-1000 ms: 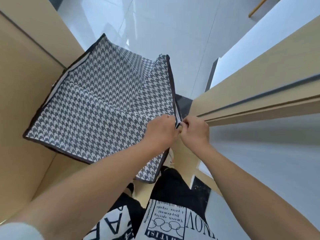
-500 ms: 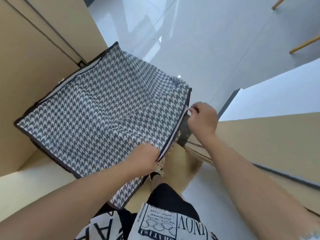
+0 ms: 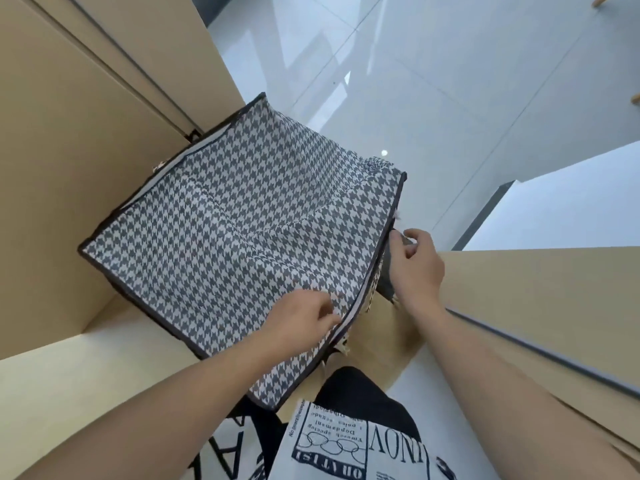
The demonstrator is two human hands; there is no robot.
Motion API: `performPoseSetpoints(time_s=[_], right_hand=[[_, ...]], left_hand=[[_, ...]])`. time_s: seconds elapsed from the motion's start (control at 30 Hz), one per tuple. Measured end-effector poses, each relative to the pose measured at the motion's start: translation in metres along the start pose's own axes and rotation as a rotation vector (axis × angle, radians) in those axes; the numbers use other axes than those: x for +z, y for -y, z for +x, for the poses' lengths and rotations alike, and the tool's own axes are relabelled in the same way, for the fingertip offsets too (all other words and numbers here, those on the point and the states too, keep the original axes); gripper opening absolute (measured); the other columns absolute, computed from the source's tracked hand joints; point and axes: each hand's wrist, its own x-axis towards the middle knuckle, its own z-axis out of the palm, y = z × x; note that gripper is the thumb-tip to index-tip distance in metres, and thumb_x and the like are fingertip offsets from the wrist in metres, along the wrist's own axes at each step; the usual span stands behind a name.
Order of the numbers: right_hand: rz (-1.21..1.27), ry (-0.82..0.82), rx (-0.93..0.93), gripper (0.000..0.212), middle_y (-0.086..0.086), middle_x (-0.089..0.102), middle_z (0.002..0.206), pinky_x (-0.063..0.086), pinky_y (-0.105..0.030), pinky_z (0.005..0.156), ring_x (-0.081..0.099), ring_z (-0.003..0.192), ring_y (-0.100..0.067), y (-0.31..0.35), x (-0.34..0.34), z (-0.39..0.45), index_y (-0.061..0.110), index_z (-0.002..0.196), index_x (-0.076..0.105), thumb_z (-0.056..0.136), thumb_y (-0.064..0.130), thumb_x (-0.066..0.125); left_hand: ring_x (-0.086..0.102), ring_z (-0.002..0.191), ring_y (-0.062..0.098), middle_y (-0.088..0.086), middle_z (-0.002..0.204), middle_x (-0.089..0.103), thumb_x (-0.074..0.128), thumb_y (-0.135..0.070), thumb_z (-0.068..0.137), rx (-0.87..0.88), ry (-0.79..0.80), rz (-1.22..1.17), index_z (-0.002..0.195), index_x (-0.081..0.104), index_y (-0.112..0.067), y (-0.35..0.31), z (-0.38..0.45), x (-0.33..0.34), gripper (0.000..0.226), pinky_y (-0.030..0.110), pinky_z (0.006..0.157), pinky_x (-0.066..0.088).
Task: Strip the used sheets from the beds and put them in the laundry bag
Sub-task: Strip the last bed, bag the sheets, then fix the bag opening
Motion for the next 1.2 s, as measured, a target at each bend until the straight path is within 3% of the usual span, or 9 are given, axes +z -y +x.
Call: performPoseSetpoints(time_s=[0.27,0.4,0.5,0.6,0.7,0.77,0.83,1.03,1.2], right_hand=[[0.02,0.101,0.202,0.048,0.004,0.06,0.115,0.051,-0.039,0.089,0.059,0.103,-0.017,-0.018,0.057,-0.077,0.023,0.13,0.052,0.095,0.051,0.067],[0.084,0.004,0.326,0.007,0.006,0.067,0.1,0.045,-0.034,0.078,0.062,0.094,-0.019,-0.022,0.078,-0.101,0.028,0.103,0.06,0.1,0.034,0.063],[0.102,-0.15,0.359,0.017,0.003,0.07,0.086,0.046,-0.032,0.066,0.066,0.085,-0.024,-0.023,0.093,-0.107,0.024,0.085,0.065,0.101,0.03,0.062],[0.198,-0.27,0.436,0.018,0.002,0.072,0.086,0.053,-0.037,0.075,0.068,0.086,-0.026,-0.027,0.112,-0.104,0.022,0.082,0.067,0.098,0.03,0.064],[0.208,-0.364,0.502,0.022,0.002,0.072,0.086,0.053,-0.038,0.075,0.068,0.083,-0.026,-0.026,0.125,-0.103,0.019,0.085,0.069,0.099,0.035,0.063],[0.205,-0.399,0.54,0.027,0.005,0.07,0.083,0.052,-0.038,0.075,0.066,0.079,-0.023,-0.023,0.129,-0.105,0.019,0.082,0.067,0.1,0.039,0.062],[0.195,-0.424,0.569,0.027,0.004,0.07,0.082,0.052,-0.038,0.076,0.065,0.077,-0.023,-0.017,0.124,-0.105,0.018,0.081,0.068,0.099,0.038,0.064],[0.328,-0.571,0.54,0.036,-0.005,0.067,0.073,0.047,-0.037,0.069,0.059,0.071,-0.018,-0.001,0.07,-0.083,-0.005,0.083,0.072,0.081,0.03,0.081],[0.434,-0.633,0.635,0.026,-0.004,0.07,0.074,0.059,-0.043,0.079,0.07,0.077,-0.026,-0.011,0.085,-0.086,0.015,0.066,0.064,0.081,0.023,0.084]], left_hand=[[0.062,0.094,0.009,-0.006,0.104,0.067,0.062,-0.033,0.099,-0.099,-0.317,0.079,0.121,0.065,-0.022,0.087,0.009,-0.084,0.025,0.028,0.083,0.055],[0.047,0.127,0.024,0.006,0.137,0.053,0.064,-0.043,0.096,-0.17,-0.484,0.139,0.142,0.052,-0.023,0.134,0.028,-0.142,0.051,0.045,0.107,0.044],[0.033,0.143,0.034,0.012,0.155,0.036,0.064,-0.058,0.092,-0.257,-0.527,0.264,0.152,0.037,-0.022,0.177,0.058,-0.186,0.075,0.055,0.115,0.033],[0.028,0.149,0.035,0.011,0.162,0.03,0.064,-0.065,0.089,-0.294,-0.442,0.284,0.157,0.029,-0.023,0.22,0.09,-0.224,0.087,0.058,0.119,0.026],[0.049,0.134,0.035,0.008,0.144,0.056,0.063,-0.057,0.095,-0.257,-0.286,0.112,0.148,0.048,-0.023,0.239,0.107,-0.243,0.065,0.05,0.112,0.04],[0.063,0.11,0.035,0.009,0.12,0.069,0.059,-0.051,0.1,-0.192,-0.282,0.107,0.121,0.068,-0.022,0.245,0.114,-0.241,0.037,0.046,0.099,0.053],[0.064,0.097,0.038,0.017,0.107,0.07,0.053,-0.042,0.103,-0.191,-0.33,0.131,0.106,0.072,-0.016,0.244,0.114,-0.244,0.032,0.047,0.091,0.056],[0.064,0.104,0.041,0.023,0.103,0.072,0.061,-0.034,0.101,-0.18,-0.497,0.101,0.102,0.077,-0.006,0.21,0.117,-0.312,0.033,0.04,0.087,0.049],[0.067,0.097,0.036,0.012,0.098,0.075,0.072,-0.028,0.092,-0.264,-0.425,-0.149,0.093,0.076,-0.012,0.216,0.123,-0.3,0.016,0.039,0.084,0.054]])
